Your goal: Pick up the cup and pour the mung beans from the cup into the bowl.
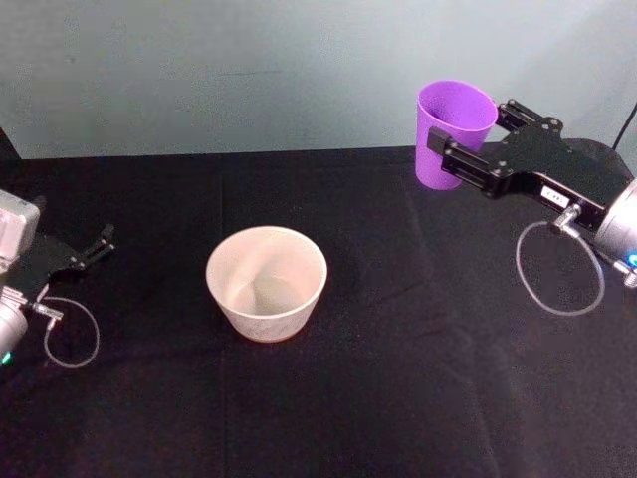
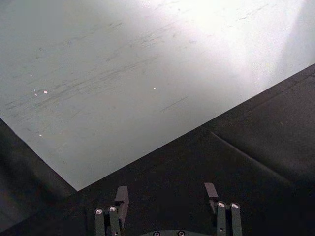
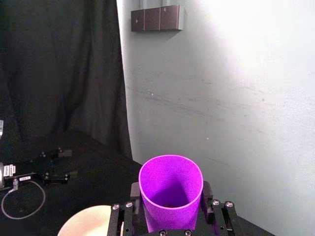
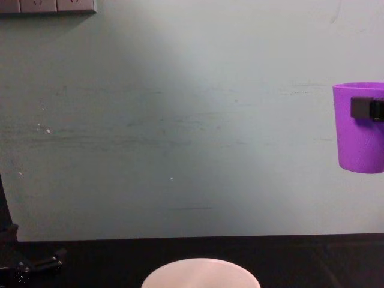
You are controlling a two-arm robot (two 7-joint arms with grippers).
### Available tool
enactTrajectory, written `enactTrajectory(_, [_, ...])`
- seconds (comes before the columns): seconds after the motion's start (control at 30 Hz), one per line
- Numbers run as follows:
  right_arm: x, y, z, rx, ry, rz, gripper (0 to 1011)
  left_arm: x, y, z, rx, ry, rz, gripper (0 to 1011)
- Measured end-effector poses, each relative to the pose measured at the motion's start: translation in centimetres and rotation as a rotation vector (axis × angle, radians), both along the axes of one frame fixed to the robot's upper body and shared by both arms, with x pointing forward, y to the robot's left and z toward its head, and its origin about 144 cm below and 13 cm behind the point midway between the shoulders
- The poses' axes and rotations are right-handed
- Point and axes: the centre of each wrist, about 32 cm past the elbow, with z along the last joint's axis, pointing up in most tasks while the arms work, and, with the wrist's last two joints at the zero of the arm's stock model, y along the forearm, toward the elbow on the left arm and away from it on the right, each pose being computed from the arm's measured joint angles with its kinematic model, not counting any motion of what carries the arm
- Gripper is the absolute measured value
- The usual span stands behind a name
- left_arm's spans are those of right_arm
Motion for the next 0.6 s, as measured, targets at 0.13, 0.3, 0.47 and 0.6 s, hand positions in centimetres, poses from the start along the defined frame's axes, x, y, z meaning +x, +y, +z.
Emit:
enactTrajectory(0.13, [0.00, 0.00, 0.00, 0.000, 0.000, 0.000, 720, 0.00, 0.00, 0.00, 0.000, 0.000, 0.000, 1000])
enactTrajectory(0.3, [0.00, 0.00, 0.00, 0.000, 0.000, 0.000, 720, 0.00, 0.00, 0.00, 0.000, 0.000, 0.000, 1000])
enactTrajectory(0.47, [0.00, 0.00, 0.00, 0.000, 0.000, 0.000, 720, 0.00, 0.00, 0.00, 0.000, 0.000, 0.000, 1000])
enactTrajectory(0.6, [0.00, 0.00, 0.00, 0.000, 0.000, 0.000, 720, 0.00, 0.00, 0.00, 0.000, 0.000, 0.000, 1000])
